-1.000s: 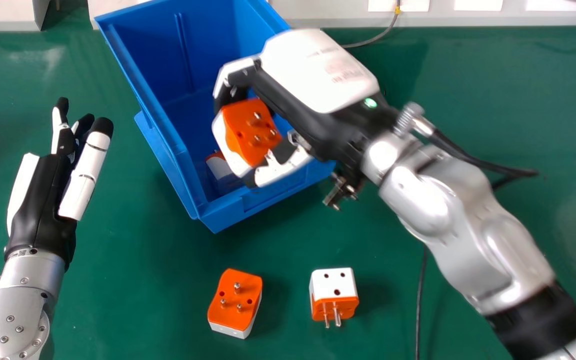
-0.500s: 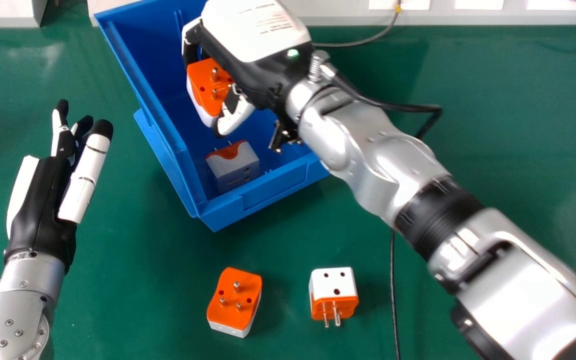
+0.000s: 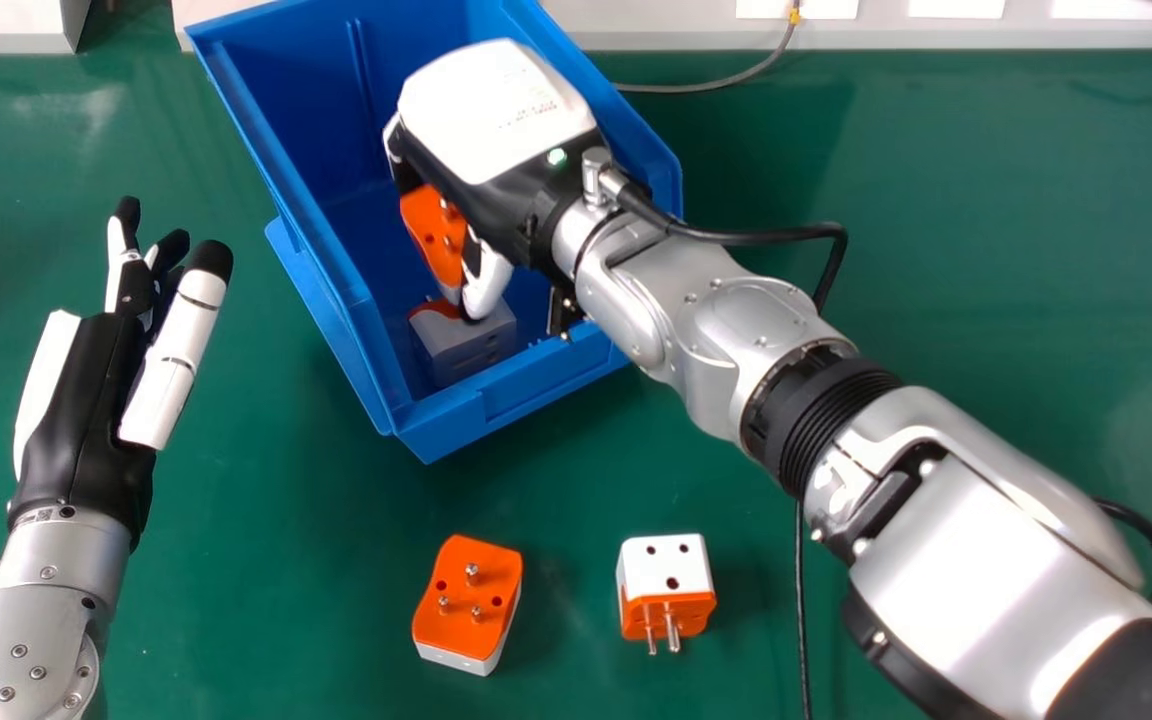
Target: Pick all objects and put in blue box
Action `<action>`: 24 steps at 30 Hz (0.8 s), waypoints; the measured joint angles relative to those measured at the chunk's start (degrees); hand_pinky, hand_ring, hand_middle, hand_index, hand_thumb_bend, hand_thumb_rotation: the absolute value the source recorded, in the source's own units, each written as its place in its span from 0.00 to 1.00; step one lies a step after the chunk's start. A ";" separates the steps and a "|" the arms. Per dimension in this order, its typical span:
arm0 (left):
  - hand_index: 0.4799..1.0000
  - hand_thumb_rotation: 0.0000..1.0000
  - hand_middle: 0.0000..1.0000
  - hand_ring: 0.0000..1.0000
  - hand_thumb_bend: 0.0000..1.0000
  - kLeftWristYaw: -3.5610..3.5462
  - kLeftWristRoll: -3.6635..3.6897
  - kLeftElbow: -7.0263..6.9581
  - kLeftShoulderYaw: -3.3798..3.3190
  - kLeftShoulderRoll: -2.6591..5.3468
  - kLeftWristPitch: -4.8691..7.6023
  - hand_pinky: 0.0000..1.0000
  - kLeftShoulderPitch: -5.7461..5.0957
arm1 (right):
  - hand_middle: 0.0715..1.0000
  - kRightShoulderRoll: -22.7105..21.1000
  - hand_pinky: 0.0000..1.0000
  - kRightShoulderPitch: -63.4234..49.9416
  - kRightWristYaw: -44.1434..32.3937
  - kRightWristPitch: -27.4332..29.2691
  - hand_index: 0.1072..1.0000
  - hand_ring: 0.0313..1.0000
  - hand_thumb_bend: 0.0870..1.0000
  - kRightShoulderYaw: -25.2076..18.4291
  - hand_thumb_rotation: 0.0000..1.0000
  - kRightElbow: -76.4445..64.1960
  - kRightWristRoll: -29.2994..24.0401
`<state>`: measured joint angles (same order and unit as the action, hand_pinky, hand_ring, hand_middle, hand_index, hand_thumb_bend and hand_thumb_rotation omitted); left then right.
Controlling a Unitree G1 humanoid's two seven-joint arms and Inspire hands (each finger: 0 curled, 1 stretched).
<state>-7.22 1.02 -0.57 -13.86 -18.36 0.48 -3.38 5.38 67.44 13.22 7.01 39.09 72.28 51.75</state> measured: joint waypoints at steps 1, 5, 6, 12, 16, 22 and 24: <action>0.97 0.92 0.98 0.98 0.58 0.05 -0.05 -0.07 0.03 0.05 -0.04 0.93 -0.02 | 0.48 0.12 0.34 0.01 -0.26 0.18 0.42 0.42 0.45 0.04 0.00 0.05 -0.02; 0.97 0.93 0.98 0.98 0.58 0.60 -0.47 -0.64 0.06 0.42 -0.89 0.93 -0.18 | 0.49 0.21 0.35 0.04 -2.64 0.26 0.41 0.43 0.45 -0.37 0.00 0.74 -1.30; 0.97 0.93 0.98 0.98 0.58 0.77 -0.47 -0.74 0.07 0.61 -1.06 0.93 -0.19 | 0.49 0.21 0.35 0.04 -3.35 -0.08 0.41 0.43 0.45 -0.64 0.00 1.00 -1.88; 0.97 0.93 0.98 0.98 0.57 1.05 -0.53 -1.16 0.25 1.60 -1.38 0.94 -0.19 | 0.72 -0.50 0.55 -0.24 -3.37 0.04 0.68 0.68 0.46 -1.04 0.12 1.05 -2.57; 0.97 0.93 0.98 0.98 0.57 1.06 -0.60 -1.19 0.30 1.66 -1.40 0.95 -0.19 | 0.89 -1.08 0.76 -0.92 -0.96 -0.02 0.87 0.87 0.48 -0.52 0.30 1.05 -2.39; 0.97 0.93 0.99 0.98 0.56 1.08 -0.61 -0.99 0.30 1.67 -1.38 0.95 -0.14 | 0.99 -1.07 0.90 -1.00 0.80 -0.11 0.98 0.98 0.49 -0.01 0.44 1.00 -2.38; 0.97 0.93 0.99 0.99 0.56 1.08 -0.62 -0.90 0.30 1.68 -1.39 0.95 -0.14 | 0.99 -1.13 0.92 -1.00 1.14 -0.14 0.99 0.99 0.49 -0.02 0.45 0.86 -2.40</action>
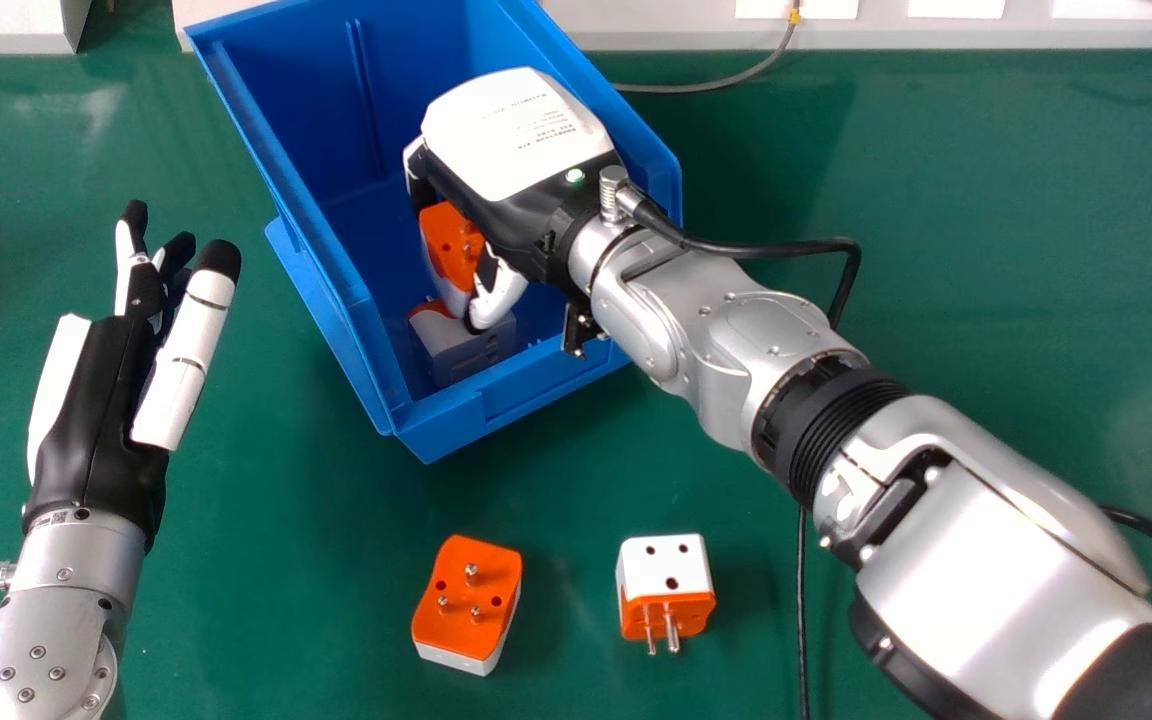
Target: Pick all objects and put in blue box
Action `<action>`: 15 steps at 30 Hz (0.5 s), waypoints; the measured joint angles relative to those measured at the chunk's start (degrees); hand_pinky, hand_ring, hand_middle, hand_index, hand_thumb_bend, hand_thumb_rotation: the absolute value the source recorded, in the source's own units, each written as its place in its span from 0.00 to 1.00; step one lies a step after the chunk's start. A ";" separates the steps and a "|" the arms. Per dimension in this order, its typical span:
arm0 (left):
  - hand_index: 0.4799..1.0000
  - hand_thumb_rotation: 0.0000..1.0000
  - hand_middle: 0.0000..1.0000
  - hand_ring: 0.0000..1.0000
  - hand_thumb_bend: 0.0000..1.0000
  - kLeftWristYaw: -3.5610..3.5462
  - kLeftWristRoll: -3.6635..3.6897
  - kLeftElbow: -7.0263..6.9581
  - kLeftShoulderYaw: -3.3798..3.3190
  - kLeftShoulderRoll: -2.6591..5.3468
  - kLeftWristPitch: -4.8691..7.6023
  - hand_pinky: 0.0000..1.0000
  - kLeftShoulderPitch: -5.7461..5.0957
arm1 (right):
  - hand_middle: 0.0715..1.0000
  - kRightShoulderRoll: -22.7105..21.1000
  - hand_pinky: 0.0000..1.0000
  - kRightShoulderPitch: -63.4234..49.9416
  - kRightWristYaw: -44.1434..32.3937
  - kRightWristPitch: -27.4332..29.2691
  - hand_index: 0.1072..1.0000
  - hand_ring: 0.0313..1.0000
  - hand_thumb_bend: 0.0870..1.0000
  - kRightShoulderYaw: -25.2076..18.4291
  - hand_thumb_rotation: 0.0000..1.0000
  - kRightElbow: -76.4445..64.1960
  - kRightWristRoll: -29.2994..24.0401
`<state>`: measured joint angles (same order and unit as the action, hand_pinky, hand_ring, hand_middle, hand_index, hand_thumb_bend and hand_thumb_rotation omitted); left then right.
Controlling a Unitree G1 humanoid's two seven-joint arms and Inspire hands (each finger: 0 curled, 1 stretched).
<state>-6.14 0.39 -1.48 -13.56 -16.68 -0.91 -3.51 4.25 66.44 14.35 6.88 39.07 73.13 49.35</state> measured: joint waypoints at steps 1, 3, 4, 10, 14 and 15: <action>0.97 0.93 0.99 0.99 0.56 0.00 -0.01 0.00 0.00 0.00 0.00 0.95 0.00 | 1.00 -0.04 0.92 0.00 0.01 -0.03 0.99 0.99 0.49 0.00 0.45 -0.06 0.00; 0.97 0.93 0.99 0.99 0.56 0.00 -0.03 0.00 0.01 0.00 0.00 0.95 0.00 | 1.00 -0.14 0.92 -0.01 0.02 -0.09 1.00 1.00 0.48 0.00 0.46 -0.17 0.00; 0.97 0.93 0.99 0.99 0.56 0.00 -0.02 0.00 0.01 0.00 0.00 0.95 0.01 | 1.00 -0.16 0.92 -0.02 0.02 -0.14 1.00 1.00 0.48 0.00 0.46 -0.20 0.00; 0.97 0.93 0.99 0.99 0.56 -0.01 0.05 0.00 0.03 0.07 0.00 0.96 0.16 | 1.00 -0.19 0.94 -0.20 0.01 -1.01 1.00 1.00 0.46 -0.02 0.48 -0.56 -0.06; 0.97 0.93 0.99 0.99 0.56 -0.01 0.05 0.10 0.03 0.09 0.00 0.96 0.31 | 1.00 -0.36 0.94 -0.39 0.00 -1.25 1.00 1.00 0.46 -0.21 0.49 -1.21 -0.22; 0.97 0.93 0.99 0.99 0.56 -0.02 0.05 0.11 0.05 0.10 0.00 0.96 0.34 | 1.00 -0.42 0.94 -0.43 -0.02 -1.27 1.00 1.00 0.46 -0.34 0.49 -1.43 -0.32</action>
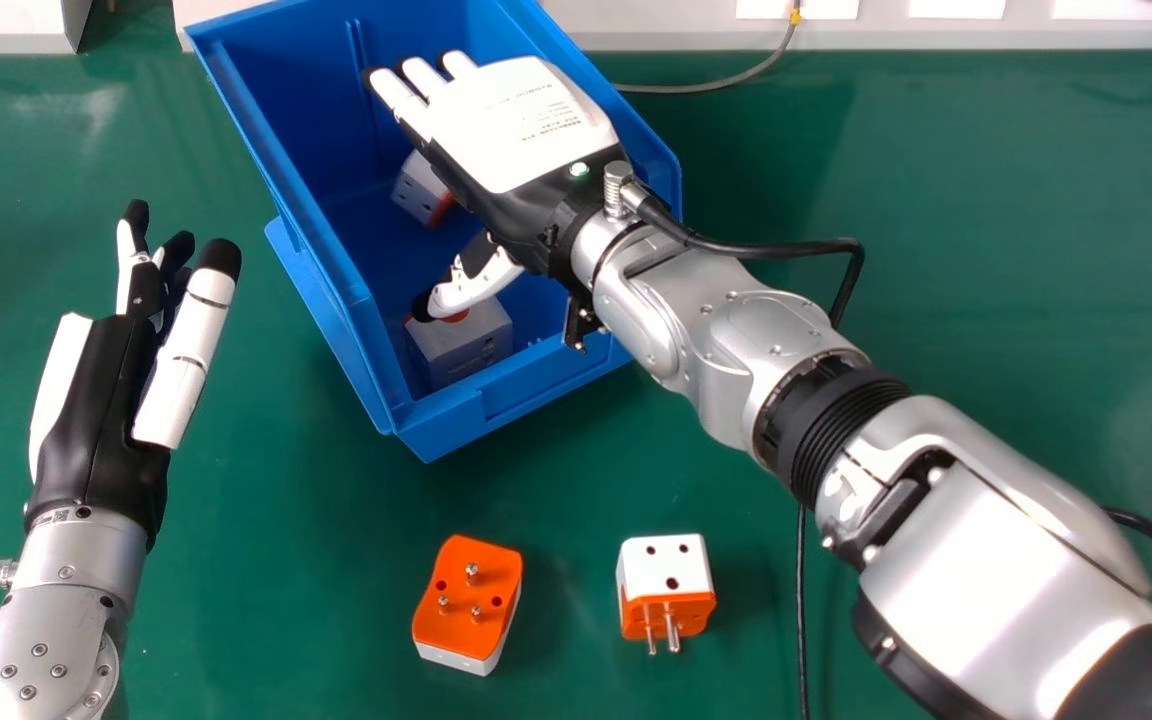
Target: Pick all objects and put in blue box
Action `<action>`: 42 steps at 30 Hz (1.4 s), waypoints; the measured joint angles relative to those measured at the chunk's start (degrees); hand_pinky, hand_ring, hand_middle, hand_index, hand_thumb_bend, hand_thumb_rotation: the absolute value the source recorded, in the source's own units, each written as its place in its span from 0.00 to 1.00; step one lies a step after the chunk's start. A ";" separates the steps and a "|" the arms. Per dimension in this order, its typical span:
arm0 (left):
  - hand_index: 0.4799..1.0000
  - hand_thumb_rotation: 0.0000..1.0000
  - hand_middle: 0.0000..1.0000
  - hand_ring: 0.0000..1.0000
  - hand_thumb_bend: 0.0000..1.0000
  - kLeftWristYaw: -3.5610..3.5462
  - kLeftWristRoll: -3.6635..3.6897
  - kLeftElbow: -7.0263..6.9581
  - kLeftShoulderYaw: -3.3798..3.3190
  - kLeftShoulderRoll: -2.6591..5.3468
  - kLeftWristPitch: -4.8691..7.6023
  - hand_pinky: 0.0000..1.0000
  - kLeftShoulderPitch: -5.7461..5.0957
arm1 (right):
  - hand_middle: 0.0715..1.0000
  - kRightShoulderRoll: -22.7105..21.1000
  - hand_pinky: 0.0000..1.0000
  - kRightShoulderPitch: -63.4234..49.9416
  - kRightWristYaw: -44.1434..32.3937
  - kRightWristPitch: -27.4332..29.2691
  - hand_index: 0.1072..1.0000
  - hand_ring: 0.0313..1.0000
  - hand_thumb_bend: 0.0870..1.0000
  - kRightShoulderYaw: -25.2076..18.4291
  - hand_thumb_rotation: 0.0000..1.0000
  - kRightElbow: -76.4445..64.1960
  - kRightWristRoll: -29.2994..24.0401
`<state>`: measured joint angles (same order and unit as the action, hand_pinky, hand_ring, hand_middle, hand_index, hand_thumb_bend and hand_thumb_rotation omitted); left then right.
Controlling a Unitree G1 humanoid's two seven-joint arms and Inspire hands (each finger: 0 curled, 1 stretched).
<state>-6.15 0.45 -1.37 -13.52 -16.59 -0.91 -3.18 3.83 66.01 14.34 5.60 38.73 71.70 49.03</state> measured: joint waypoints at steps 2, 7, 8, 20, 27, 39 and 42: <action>0.97 0.93 0.99 0.99 0.56 0.00 0.01 0.02 0.01 0.03 0.00 0.96 0.03 | 1.00 -0.35 0.94 -0.47 -0.05 -0.01 1.00 1.00 0.46 -0.45 0.48 -1.19 -0.44; 0.97 0.93 0.99 0.99 0.56 -0.03 0.10 0.17 0.05 0.20 0.00 0.96 0.18 | 1.00 -4.29 0.94 -5.50 -1.18 -0.32 1.00 1.00 0.47 -2.42 0.39 -12.01 -1.83; 0.97 0.93 0.99 0.99 0.56 -0.02 0.10 0.25 0.03 0.21 0.00 0.96 0.22 | 1.00 -5.41 0.94 -7.04 -1.56 -0.50 1.00 1.00 0.47 -2.70 0.39 -15.23 -1.84; 0.97 0.93 0.99 0.99 0.57 -0.09 0.12 1.32 -0.04 0.23 0.01 0.96 0.30 | 1.00 -18.49 0.99 -36.84 -4.80 -3.82 1.00 1.00 0.44 -6.62 0.31 -60.40 -0.94; 0.97 0.93 0.99 0.99 0.57 -0.10 0.16 2.02 -0.30 0.23 0.25 0.95 0.74 | 1.00 -26.35 1.00 -59.24 -4.93 -2.73 1.00 1.00 0.44 -12.86 0.32 -84.79 -0.88; 0.97 0.92 0.99 0.99 0.57 0.00 0.14 1.91 -0.34 0.37 0.49 0.96 0.89 | 1.00 -32.44 0.99 -80.54 -8.91 1.90 1.00 1.00 0.44 -22.15 0.41 -95.61 -1.60; 0.97 0.92 0.99 0.99 0.56 0.12 0.14 1.86 -0.40 0.37 0.49 0.96 0.77 | 1.00 -33.33 0.98 -84.56 -10.78 2.68 1.00 1.00 0.44 -22.30 0.43 -95.56 -1.57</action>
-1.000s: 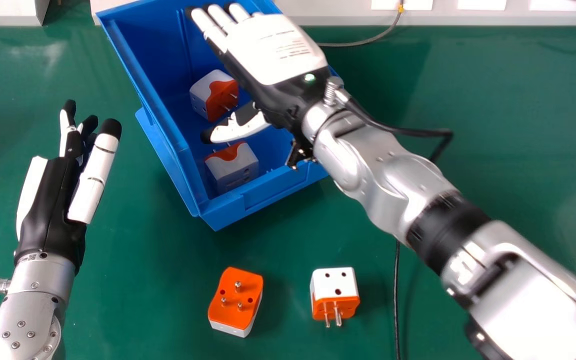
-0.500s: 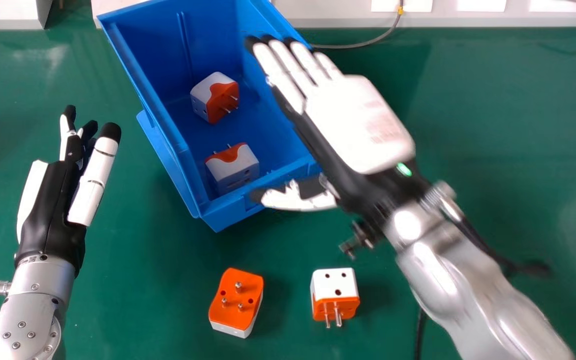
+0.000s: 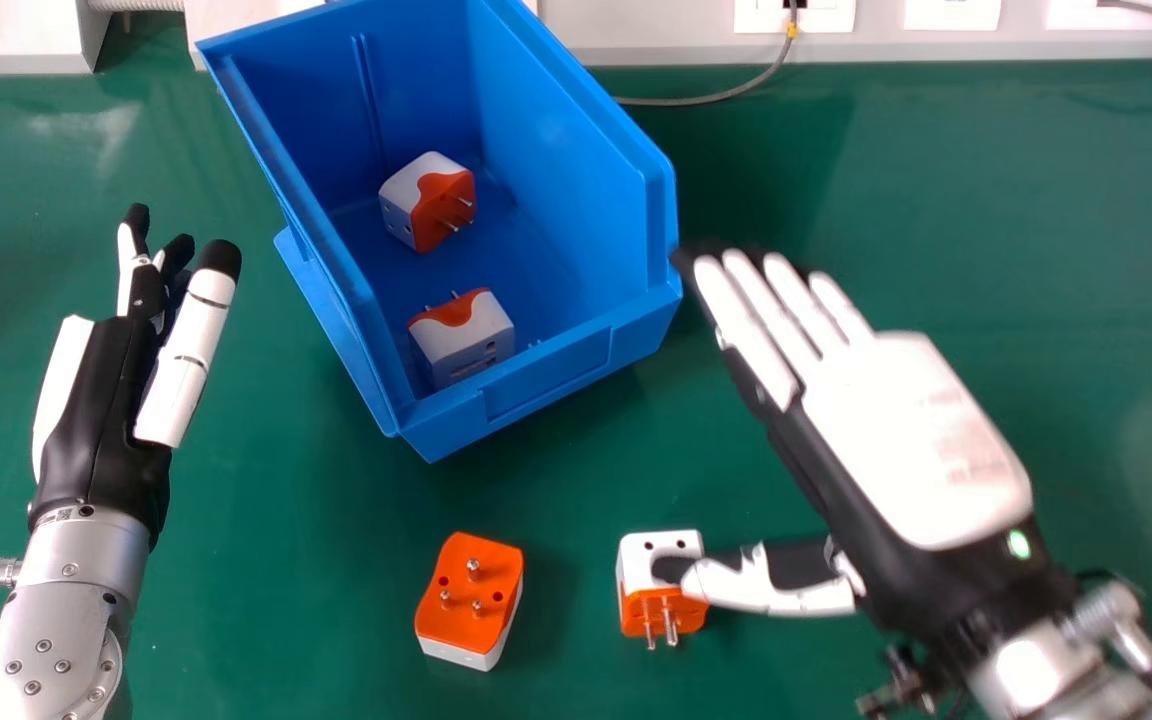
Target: Pick all objects and put in blue box
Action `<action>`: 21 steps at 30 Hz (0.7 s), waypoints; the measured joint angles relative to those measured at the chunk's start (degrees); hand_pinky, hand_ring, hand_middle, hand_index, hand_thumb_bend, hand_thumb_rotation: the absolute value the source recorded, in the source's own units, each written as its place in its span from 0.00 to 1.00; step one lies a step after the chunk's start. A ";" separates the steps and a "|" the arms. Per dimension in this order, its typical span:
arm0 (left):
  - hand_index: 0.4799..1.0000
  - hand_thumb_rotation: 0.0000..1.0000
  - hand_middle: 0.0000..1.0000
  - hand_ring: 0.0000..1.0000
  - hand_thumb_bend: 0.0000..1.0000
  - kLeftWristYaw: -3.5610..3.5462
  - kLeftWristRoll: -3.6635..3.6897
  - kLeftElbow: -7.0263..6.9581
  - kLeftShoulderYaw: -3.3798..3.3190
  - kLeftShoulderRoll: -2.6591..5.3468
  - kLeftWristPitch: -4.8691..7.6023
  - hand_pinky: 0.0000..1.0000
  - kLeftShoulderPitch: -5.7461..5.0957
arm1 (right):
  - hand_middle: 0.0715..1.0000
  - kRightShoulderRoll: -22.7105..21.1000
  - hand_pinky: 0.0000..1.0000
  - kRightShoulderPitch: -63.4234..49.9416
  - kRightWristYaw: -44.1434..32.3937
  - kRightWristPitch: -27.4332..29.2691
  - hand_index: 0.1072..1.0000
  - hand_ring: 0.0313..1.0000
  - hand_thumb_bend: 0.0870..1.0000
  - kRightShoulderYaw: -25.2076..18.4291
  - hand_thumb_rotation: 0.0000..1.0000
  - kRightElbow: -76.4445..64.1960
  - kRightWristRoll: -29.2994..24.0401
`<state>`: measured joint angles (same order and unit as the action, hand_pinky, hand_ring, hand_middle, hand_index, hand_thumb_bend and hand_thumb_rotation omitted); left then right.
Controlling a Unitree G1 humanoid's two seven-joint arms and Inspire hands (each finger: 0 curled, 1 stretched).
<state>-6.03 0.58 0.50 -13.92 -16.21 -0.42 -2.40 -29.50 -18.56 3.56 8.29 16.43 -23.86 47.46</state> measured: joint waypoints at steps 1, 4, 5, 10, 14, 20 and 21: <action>0.97 0.92 0.99 0.99 0.56 0.00 0.00 0.00 0.00 0.00 0.00 0.96 0.00 | 1.00 -0.02 0.98 -0.52 -0.73 0.08 1.00 1.00 0.44 0.00 0.43 0.27 -0.01; 0.97 0.92 0.99 0.99 0.56 -0.01 0.01 -0.01 0.03 0.00 0.01 0.96 0.00 | 1.00 -0.01 0.98 -0.75 -3.42 -0.02 1.00 1.00 0.44 0.00 0.42 1.22 -0.03; 0.97 0.92 0.99 0.99 0.56 -0.01 0.01 -0.01 0.03 0.00 0.01 0.96 0.00 | 1.00 0.02 0.98 -0.72 -4.16 -0.08 1.00 1.00 0.44 0.03 0.42 1.46 -0.01; 0.97 0.92 0.99 0.99 0.56 -0.01 0.01 -0.04 -0.07 0.00 0.04 0.96 -0.09 | 1.00 0.64 0.98 1.39 -7.44 -0.93 1.00 1.00 0.44 1.10 0.41 4.55 0.97; 0.97 0.93 0.99 0.99 0.56 -0.04 0.02 -0.30 -0.04 0.00 0.03 0.97 -0.20 | 1.00 1.58 0.97 3.95 -9.30 -1.91 1.00 0.99 0.44 2.80 0.41 7.22 3.74; 0.97 0.93 0.99 0.99 0.56 -0.08 0.01 -0.67 -0.02 0.00 0.02 0.97 -0.30 | 1.00 2.96 0.96 7.90 -11.32 -3.04 1.00 0.98 0.44 4.78 0.42 11.39 5.10; 0.97 0.93 0.99 0.99 0.56 -0.08 0.02 -0.77 -0.02 0.00 0.02 0.97 -0.31 | 1.00 3.22 0.96 8.47 -11.44 -3.13 1.00 0.98 0.44 5.05 0.42 12.19 5.17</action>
<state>-6.11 0.60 -0.27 -13.94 -16.22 -0.40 -2.71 -26.27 -10.08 -7.88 5.15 21.48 -11.66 52.63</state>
